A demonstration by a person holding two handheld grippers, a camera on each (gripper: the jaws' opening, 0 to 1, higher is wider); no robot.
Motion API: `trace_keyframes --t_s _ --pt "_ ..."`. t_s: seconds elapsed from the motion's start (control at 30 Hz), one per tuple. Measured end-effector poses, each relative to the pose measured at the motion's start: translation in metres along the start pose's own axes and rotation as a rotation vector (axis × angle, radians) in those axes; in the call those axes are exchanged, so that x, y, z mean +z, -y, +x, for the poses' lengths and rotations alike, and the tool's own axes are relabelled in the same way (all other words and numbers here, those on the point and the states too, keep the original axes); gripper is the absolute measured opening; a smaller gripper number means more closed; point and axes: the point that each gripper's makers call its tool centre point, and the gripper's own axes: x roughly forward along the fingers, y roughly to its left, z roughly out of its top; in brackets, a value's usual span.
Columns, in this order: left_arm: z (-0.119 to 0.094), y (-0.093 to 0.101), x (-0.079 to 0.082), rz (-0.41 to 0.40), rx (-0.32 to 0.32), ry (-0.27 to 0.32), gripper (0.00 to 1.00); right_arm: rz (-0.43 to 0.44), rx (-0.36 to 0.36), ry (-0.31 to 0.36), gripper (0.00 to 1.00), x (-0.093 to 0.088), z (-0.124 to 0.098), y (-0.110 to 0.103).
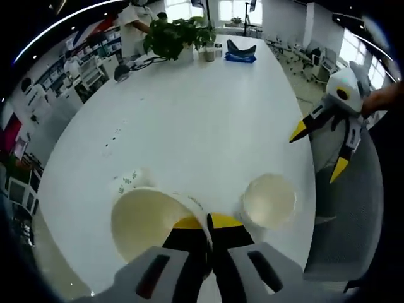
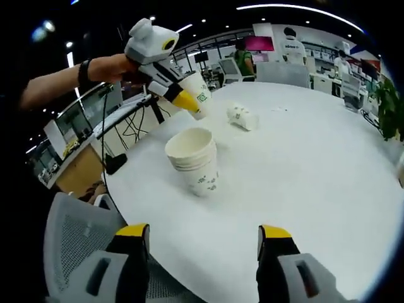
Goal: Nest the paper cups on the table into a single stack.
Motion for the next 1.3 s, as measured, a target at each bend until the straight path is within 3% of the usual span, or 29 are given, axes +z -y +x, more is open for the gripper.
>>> trace_keyframes --t_s 0.27,0.4,0.8,0.87,1.3 --pt "-0.02 0.018 0.012 0.072 -0.016 0.012 0.0 -0.004 0.014 0.009 0.7 0.001 0.001 -0.002" --pt "-0.025 0.037 0.021 0.115 -0.028 -0.002 0.0 -0.005 0.011 0.01 0.7 0.002 -0.001 0.001" --pt "-0.009 0.074 0.019 0.159 -0.101 -0.031 0.0 0.002 -0.005 0.021 0.7 0.004 -0.011 0.0" --pt "-0.008 0.087 0.025 0.156 -0.117 -0.032 0.0 0.005 -0.008 0.026 0.7 0.004 -0.012 0.0" --pt "0.013 0.095 0.006 0.168 -0.143 -0.082 0.0 0.01 -0.01 0.023 0.7 0.0 -0.011 0.001"
